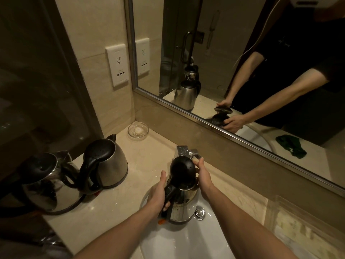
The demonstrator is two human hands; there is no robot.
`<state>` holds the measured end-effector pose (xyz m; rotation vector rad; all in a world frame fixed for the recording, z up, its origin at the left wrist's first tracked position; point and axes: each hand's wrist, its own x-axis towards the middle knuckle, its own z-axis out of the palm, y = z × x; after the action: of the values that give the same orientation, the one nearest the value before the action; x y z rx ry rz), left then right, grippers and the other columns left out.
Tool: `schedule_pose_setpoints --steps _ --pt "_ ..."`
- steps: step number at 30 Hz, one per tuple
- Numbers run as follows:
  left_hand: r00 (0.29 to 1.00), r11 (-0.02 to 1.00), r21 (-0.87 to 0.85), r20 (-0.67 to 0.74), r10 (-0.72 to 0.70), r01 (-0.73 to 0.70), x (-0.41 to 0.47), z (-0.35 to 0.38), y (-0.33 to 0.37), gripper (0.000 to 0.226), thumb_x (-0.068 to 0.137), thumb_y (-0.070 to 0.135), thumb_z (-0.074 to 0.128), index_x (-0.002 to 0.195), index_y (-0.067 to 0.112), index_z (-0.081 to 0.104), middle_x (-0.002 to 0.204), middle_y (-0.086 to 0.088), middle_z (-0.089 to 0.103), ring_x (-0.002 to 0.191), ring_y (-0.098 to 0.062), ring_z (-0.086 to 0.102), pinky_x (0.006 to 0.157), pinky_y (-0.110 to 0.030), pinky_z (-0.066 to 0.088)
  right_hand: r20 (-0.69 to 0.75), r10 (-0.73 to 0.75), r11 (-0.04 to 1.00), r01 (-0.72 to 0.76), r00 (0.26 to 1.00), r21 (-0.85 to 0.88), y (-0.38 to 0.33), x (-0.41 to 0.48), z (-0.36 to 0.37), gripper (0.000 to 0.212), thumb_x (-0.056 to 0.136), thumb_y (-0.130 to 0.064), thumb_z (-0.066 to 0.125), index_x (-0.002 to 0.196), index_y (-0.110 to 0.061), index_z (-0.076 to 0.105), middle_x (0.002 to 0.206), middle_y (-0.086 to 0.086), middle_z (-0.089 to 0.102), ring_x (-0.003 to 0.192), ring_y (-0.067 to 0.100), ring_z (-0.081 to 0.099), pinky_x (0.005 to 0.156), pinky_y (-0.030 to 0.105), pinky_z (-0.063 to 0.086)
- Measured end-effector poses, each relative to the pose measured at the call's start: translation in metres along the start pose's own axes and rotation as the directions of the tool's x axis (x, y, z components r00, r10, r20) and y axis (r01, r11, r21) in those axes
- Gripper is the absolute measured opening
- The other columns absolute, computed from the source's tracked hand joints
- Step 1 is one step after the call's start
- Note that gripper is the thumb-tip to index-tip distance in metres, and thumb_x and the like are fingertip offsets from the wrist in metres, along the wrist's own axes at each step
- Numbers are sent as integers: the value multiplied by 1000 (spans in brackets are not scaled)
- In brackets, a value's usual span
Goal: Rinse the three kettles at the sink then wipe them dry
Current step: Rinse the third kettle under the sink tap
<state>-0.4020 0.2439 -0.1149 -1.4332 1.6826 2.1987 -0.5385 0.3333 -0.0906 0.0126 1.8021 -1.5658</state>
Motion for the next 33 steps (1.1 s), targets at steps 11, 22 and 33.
schedule_pose_setpoints --steps 11,22,33 --pt "1000 1000 14 -5 17 -17 2 -2 -1 78 91 78 27 86 7 58 46 -3 50 33 -15 43 38 -23 35 7 -5 1000 5 1000 3 0 3 0 62 101 -55 15 138 -20 50 124 7 53 109 18 46 92 37 33" --pt "1000 1000 8 -14 10 -10 2 -2 1 77 91 78 27 84 8 57 45 -2 50 34 -14 44 39 -23 36 -1 -4 1000 4 1000 4 -1 3 2 62 101 -55 15 138 -20 51 139 13 48 128 26 42 90 37 33" --pt "999 999 3 -18 44 -44 2 0 -2 76 92 77 27 85 8 60 46 -4 49 34 -16 42 40 -24 33 -7 5 1000 -5 1000 -6 1 3 0 62 100 -57 16 140 -21 48 136 11 50 124 28 45 96 42 35"
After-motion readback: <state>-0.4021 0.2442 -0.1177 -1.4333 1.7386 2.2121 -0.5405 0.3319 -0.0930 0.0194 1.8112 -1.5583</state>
